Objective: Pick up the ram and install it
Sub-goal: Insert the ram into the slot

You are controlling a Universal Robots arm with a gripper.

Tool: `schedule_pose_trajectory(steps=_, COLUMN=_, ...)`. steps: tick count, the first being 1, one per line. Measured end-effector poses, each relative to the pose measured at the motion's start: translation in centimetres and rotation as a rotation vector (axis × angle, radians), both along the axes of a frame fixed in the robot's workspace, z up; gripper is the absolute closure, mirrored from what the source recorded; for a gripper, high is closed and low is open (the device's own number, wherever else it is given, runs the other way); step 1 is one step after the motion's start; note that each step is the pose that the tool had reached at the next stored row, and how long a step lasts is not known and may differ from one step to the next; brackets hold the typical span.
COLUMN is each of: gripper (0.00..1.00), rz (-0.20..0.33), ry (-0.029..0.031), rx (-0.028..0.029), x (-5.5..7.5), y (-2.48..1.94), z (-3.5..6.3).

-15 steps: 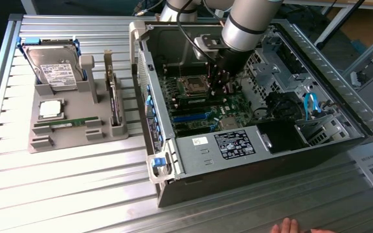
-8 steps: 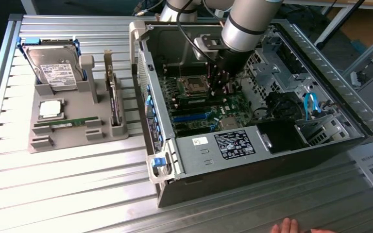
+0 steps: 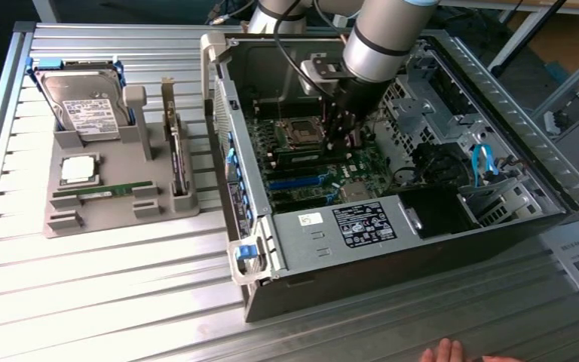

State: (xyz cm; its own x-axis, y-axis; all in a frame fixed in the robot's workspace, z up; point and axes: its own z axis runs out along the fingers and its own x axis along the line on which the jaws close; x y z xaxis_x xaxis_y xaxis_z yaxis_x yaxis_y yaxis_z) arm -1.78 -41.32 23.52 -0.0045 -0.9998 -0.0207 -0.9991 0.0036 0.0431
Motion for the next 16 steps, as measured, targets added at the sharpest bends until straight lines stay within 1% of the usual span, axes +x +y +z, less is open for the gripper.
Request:
schedule_pose_trajectory(steps=4, gripper=0.88, rz=0.000, ry=-0.0005, rx=-0.0002, x=-0.01, y=-0.01, z=-0.25)
schedule_pose_trajectory(steps=10, gripper=0.88, rz=0.000, ry=-0.0005, rx=-0.0001, x=-0.01, y=0.00, z=-0.26)
schedule_pose_trajectory(steps=11, gripper=0.87, rz=0.000, ry=-0.0005, rx=0.0000, x=-0.01, y=0.00, z=-0.26)
schedule_pose_trajectory(steps=12, gripper=0.81, rz=0.000, ry=-0.0005, rx=-0.0001, x=-0.01, y=0.00, z=-0.26)
schedule_pose_trajectory(steps=16, gripper=0.81, rz=0.000, ry=-0.0005, rx=-0.0001, x=-0.01, y=0.00, z=-0.26)
